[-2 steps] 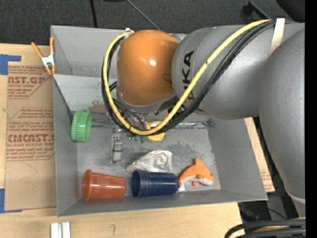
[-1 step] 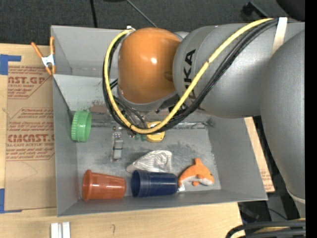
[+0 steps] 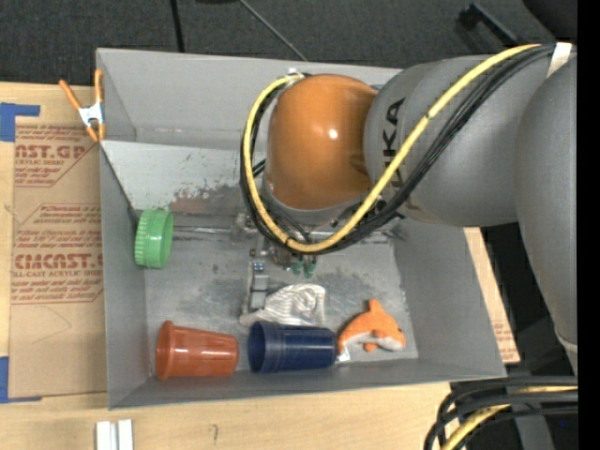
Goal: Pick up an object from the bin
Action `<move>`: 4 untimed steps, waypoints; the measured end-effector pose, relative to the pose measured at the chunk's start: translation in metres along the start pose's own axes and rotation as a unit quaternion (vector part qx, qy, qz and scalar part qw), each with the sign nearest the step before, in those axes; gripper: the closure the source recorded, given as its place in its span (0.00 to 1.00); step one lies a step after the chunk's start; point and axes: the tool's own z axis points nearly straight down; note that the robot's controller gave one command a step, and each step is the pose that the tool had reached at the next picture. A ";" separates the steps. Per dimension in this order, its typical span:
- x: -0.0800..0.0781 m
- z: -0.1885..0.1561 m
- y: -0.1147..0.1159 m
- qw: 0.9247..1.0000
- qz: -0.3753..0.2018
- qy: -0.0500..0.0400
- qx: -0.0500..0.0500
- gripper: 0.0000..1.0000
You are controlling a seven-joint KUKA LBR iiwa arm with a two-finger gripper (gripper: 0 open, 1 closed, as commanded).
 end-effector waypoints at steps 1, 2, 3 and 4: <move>0.001 0.006 -0.015 1.000 0.002 0.001 0.001 0.00; 0.001 -0.032 -0.009 0.999 -0.051 0.004 0.003 0.00; -0.002 -0.020 -0.028 0.995 -0.096 -0.007 -0.001 0.00; 0.029 0.059 -0.048 0.993 -0.121 -0.001 0.000 0.00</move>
Offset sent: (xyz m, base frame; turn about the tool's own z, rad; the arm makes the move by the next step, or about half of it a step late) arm -0.0001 0.0094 0.0714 -0.1893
